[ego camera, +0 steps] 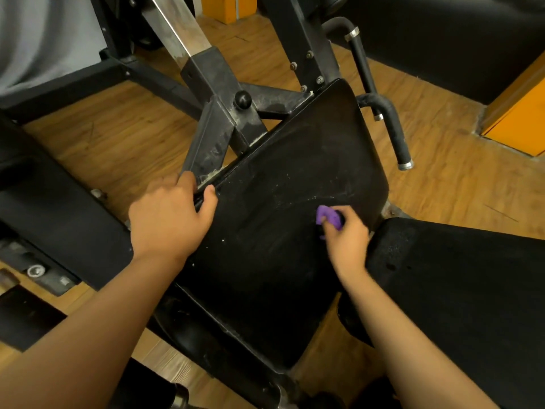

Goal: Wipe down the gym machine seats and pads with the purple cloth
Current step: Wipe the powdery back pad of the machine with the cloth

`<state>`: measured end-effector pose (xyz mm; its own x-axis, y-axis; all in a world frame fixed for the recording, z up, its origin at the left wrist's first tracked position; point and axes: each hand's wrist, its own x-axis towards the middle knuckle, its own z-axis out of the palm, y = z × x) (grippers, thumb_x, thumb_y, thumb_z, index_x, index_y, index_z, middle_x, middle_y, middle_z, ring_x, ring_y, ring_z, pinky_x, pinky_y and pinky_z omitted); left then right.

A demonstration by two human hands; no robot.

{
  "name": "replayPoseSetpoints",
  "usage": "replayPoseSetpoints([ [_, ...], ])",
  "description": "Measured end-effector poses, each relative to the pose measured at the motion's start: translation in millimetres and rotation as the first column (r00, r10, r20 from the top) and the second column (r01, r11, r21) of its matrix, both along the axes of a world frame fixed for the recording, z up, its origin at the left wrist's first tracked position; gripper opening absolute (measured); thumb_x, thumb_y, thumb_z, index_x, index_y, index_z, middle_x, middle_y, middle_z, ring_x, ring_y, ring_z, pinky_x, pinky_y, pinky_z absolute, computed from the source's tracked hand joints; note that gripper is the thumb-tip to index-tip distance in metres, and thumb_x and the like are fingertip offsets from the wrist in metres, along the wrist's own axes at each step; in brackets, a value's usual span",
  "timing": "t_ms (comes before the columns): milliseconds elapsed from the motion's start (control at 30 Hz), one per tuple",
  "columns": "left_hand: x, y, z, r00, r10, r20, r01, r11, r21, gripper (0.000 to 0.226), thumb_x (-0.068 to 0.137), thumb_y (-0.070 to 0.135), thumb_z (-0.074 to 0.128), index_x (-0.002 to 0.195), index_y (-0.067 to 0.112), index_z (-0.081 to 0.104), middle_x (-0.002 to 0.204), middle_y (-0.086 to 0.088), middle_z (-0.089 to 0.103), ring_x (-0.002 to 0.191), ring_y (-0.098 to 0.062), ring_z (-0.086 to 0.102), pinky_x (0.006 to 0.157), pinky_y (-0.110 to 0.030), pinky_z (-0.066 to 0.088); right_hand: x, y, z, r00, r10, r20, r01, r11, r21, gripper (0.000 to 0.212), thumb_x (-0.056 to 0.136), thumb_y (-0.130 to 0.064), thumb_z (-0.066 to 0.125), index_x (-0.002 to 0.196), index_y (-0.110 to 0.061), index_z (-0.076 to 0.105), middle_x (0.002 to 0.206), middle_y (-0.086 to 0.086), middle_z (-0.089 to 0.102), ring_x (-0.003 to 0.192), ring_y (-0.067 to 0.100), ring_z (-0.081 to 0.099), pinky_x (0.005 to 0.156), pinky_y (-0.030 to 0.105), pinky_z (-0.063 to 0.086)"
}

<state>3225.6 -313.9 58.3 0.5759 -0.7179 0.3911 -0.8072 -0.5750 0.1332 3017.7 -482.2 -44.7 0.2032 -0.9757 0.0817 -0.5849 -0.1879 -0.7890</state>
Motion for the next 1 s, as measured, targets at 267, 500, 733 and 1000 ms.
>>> replayPoseSetpoints([
  [267, -1, 0, 1, 1.000, 0.008, -0.003, -0.008, 1.000, 0.003, 0.033, 0.094, 0.039, 0.049, 0.082, 0.009, 0.057, 0.077, -0.010, 0.057, 0.077, -0.032, 0.055, 0.048, -0.029, 0.029, 2, 22, 13, 0.978, 0.203, 0.042, -0.199, 0.977, -0.078, 0.020, 0.089, -0.014, 0.065, 0.109, -0.018, 0.065, 0.102, -0.005, 0.065, 0.085, 0.002, 0.062, 0.074, 0.013, 0.052],
  [500, 0, 0, 2, 1.000, -0.017, 0.006, 0.017, 1.000, 0.020, 0.032, 0.094, 0.037, 0.049, 0.082, 0.008, 0.056, 0.074, -0.008, 0.053, 0.072, -0.030, 0.054, 0.046, -0.027, 0.031, 26, -4, 20, 0.991, 0.083, 0.104, -0.083, 0.997, -0.006, 0.019, 0.088, -0.018, 0.065, 0.107, -0.022, 0.064, 0.098, -0.009, 0.064, 0.085, 0.008, 0.066, 0.075, 0.031, 0.059],
  [733, 0, 0, 2, 1.000, -0.006, -0.005, 0.006, 1.000, 0.008, 0.032, 0.094, 0.039, 0.050, 0.082, 0.010, 0.056, 0.074, -0.007, 0.053, 0.074, -0.028, 0.054, 0.047, -0.028, 0.031, 21, -13, 32, 0.988, 0.100, 0.120, -0.107, 0.992, 0.061, 0.019, 0.091, -0.015, 0.063, 0.110, -0.017, 0.064, 0.101, -0.002, 0.065, 0.077, 0.005, 0.066, 0.069, 0.029, 0.060],
  [1000, 1, 0, 2, 0.999, -0.026, -0.033, 0.026, 1.000, 0.006, 0.030, 0.092, 0.037, 0.052, 0.080, 0.010, 0.055, 0.073, -0.008, 0.055, 0.074, -0.030, 0.054, 0.047, -0.028, 0.029, 61, 30, 61, 0.855, 0.491, 0.169, -0.470, 0.870, -0.147, 0.023, 0.087, -0.011, 0.066, 0.109, -0.020, 0.065, 0.103, -0.009, 0.063, 0.095, 0.001, 0.061, 0.083, 0.017, 0.053],
])
